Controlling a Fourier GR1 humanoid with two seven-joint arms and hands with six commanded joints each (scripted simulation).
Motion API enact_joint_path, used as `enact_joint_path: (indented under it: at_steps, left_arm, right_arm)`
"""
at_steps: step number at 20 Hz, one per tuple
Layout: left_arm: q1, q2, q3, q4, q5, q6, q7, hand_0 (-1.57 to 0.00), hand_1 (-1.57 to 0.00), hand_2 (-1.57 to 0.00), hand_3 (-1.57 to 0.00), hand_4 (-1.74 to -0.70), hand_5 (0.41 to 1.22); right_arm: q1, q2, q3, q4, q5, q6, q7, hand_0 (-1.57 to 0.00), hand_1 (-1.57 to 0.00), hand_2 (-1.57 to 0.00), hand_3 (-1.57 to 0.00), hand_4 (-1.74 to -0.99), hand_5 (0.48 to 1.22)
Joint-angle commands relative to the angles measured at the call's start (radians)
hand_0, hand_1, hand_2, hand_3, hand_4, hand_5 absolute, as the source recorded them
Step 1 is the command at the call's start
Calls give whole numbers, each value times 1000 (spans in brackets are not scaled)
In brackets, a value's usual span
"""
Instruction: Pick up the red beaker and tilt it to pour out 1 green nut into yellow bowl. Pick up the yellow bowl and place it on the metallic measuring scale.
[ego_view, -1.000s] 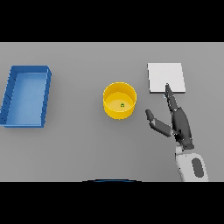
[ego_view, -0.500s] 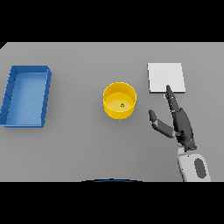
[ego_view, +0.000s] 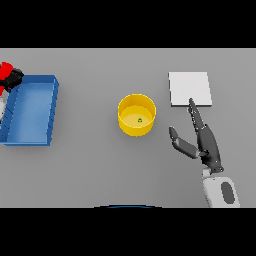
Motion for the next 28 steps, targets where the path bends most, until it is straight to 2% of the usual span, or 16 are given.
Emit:
enact_joint_path:
  at_steps: [1,2,3,5,6,7,9,11,14,15,16,17,19,21,23,28]
  left_arm:
    - [33,11,-10,-82,9,-19,49,-1571,-1571,-1526,-1525,-1521,818]
    - [68,26,-22,-153,28,-72,39,-1469,-1344,-1276,-1318,-1369,774]
    - [109,34,-26,-224,57,-115,52,-1175,-1075,-1021,-1055,-1232,737]
    - [151,46,-9,-299,128,-187,74,-751,-687,-653,-675,-1050,683]
    - [158,60,-26,-322,120,-210,104,-601,-550,-522,-539,-976,664]
    - [161,77,-39,-345,113,-229,133,-481,-440,-418,-431,-915,651]
    - [175,80,-71,-357,89,-244,162,-307,-281,-267,-276,-843,632]
    - [175,84,-89,-354,61,-238,177,-196,-179,-170,-176,-813,627]
    - [166,83,-94,-350,39,-212,154,-100,-91,-87,-90,-783,631]
    - [169,79,-92,-353,41,-205,135,-80,-73,-69,-72,-776,631]
    - [174,80,-84,-371,49,-196,121,-64,-58,-55,-57,-778,633]
    - [180,78,-77,-383,56,-187,102,-51,-46,-44,-45,-779,635]
    - [196,63,-65,-401,76,-171,87,-32,-29,-28,-29,-786,652]
    - [206,51,-62,-415,86,-164,65,-20,-18,-17,-18,-798,661]
    - [207,48,-65,-427,88,-164,88,-13,-11,-11,-11,-800,673]
    - [219,39,-68,-447,98,-166,106,-3,-3,-3,-3,-811,688]
  right_arm:
    - [-2,-1,-3,-3,-6,1,7,1,1,1,1,-1155,670]
    - [3,0,0,-3,-4,3,0,1,1,1,1,-1153,670]
    - [-8,2,-1,-4,0,-3,16,1,1,1,1,-1151,670]
    - [-1,-1,0,-11,0,-2,0,1,1,1,1,-1150,671]
    - [9,0,0,-9,-3,1,-9,1,1,1,1,-1153,670]
    - [1,-2,-5,-10,-13,5,8,1,1,1,1,-1155,670]
    - [-1,-4,-4,-3,-4,0,8,1,1,1,1,-1155,670]
    - [-6,-6,-2,4,16,-14,6,1,1,1,1,-1157,665]
    - [-4,-11,-1,-5,27,-20,10,1,1,1,1,-1154,657]
    - [-2,-5,7,-7,37,-23,25,1,1,1,1,-1144,644]
    - [-7,-12,15,-13,77,-43,72,1,1,1,1,-1131,631]
    - [-22,-27,22,-11,89,-32,77,1,1,1,1,-1115,638]
    - [-63,-66,57,3,115,23,52,1,1,1,1,-1080,662]
    - [-124,-140,90,18,184,73,85,1,1,1,1,-1103,662]
    - [-178,-193,141,36,278,102,111,1,1,1,1,-1128,637]
    - [-350,-310,266,110,459,192,51,1,1,1,1,-1152,632]
